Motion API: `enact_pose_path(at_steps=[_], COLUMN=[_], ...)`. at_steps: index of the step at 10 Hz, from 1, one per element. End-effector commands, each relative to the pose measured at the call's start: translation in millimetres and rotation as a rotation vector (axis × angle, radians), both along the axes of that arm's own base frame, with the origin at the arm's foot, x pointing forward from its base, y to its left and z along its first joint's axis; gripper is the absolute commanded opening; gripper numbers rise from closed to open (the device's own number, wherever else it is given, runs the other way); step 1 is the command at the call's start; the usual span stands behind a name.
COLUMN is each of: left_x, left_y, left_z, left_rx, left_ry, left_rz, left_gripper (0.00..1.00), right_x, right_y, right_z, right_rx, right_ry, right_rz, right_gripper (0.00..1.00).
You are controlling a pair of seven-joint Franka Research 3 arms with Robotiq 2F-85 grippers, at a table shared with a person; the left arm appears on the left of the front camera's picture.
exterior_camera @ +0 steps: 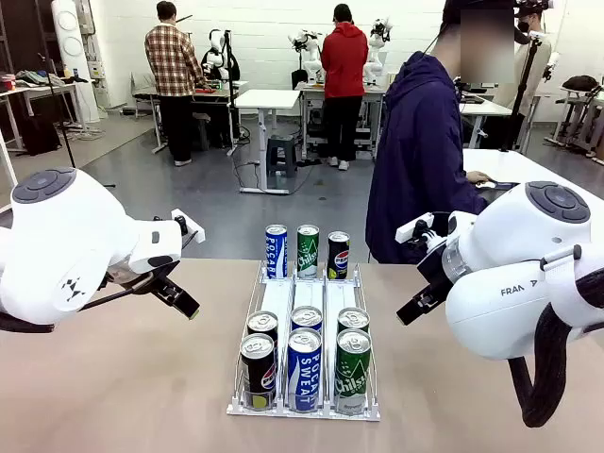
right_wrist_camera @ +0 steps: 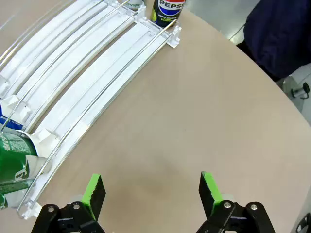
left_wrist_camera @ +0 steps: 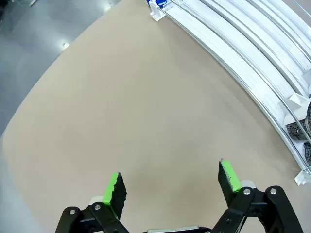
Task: Retrieve and hand over the desired beverage to the person.
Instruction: Pick up a can of the same type that the person held from the Automatic Can Dispenser.
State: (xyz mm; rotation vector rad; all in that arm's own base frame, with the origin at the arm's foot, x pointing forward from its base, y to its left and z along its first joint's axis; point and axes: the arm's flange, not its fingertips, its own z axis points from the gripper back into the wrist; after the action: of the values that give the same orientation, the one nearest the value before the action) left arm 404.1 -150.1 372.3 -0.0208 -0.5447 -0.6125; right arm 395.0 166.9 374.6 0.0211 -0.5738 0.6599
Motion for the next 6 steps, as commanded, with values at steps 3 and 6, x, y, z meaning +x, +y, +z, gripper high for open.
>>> enact_pose_path(at_steps=[3, 6], left_x=[0.0, 0.0], left_y=[0.0, 0.0], left_z=[0.0, 0.0], left_rx=[0.000, 0.000], left_ry=[0.000, 0.000], left_rz=[0.000, 0.000], left_gripper=[1.00, 1.00], right_x=[0.0, 0.0], right_y=[0.0, 0.0], right_z=[-0.1, -0.1], right_rx=[0.000, 0.000], right_ry=[0.000, 0.000], right_rz=[0.000, 0.000], right_gripper=[1.00, 1.00])
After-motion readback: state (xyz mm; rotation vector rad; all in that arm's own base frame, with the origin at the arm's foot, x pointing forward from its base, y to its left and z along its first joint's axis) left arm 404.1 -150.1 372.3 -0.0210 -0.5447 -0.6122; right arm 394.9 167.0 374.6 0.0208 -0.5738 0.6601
